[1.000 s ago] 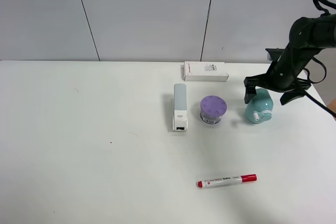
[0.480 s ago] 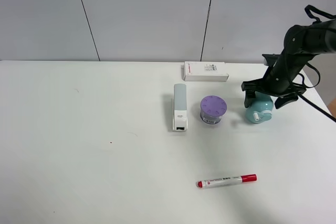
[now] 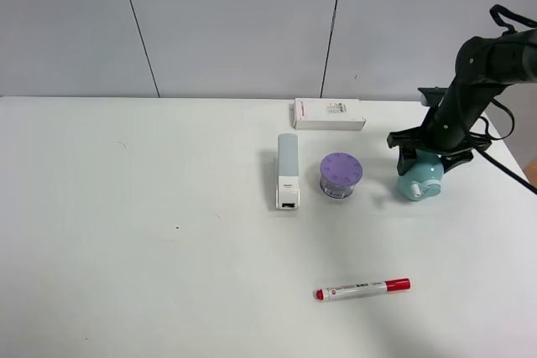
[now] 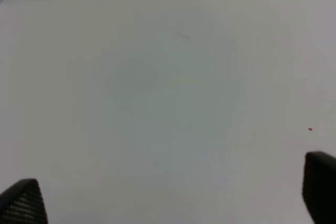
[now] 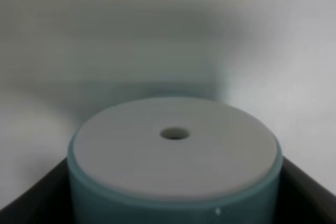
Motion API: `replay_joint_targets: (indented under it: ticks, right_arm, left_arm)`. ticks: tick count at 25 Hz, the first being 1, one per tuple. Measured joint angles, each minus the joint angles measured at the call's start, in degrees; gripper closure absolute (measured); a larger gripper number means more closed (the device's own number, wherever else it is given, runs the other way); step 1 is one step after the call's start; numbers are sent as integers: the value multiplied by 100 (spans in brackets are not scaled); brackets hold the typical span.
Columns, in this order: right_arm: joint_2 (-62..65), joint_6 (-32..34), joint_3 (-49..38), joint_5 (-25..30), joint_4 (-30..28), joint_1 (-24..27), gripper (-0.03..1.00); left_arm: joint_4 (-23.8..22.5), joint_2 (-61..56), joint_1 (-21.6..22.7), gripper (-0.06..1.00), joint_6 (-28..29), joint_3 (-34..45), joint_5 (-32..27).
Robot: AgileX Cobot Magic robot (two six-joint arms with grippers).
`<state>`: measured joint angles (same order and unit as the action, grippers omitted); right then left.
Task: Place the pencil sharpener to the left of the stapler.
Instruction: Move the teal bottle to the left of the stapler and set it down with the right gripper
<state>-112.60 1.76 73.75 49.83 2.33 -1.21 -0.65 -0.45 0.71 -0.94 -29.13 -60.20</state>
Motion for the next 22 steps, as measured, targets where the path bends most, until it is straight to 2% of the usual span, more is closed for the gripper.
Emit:
replay_joint_targets:
  ticks: [6,9,10,15,16,17,22]
  right_arm:
    - [982,-238,35,1011,25,0,32]
    - [1357,-416,349,1811,73,-92,32]
    - [1438,-460,494,1911,107,-183,32]
    - [1514,-494,1453,1949,502,-926,32]
    - [1514,-494,1453,1949,502,-926,32]
    - [1423,-494,1801,1965,694,-1263,32]
    - [826,-340,2659,2021,814,-2104,32]
  left_arm:
    - [0,0,0,-5,0,0,0]
    - [0,0,0,-5,0,0,0]
    - [0,0,0,-5,0,0,0]
    - [0,0,0,-5,0,0,0]
    - [0,0,0,-5,0,0,0]
    - [0,0,0,-5,0,0,0]
    - [0,0,0,-5,0,0,0]
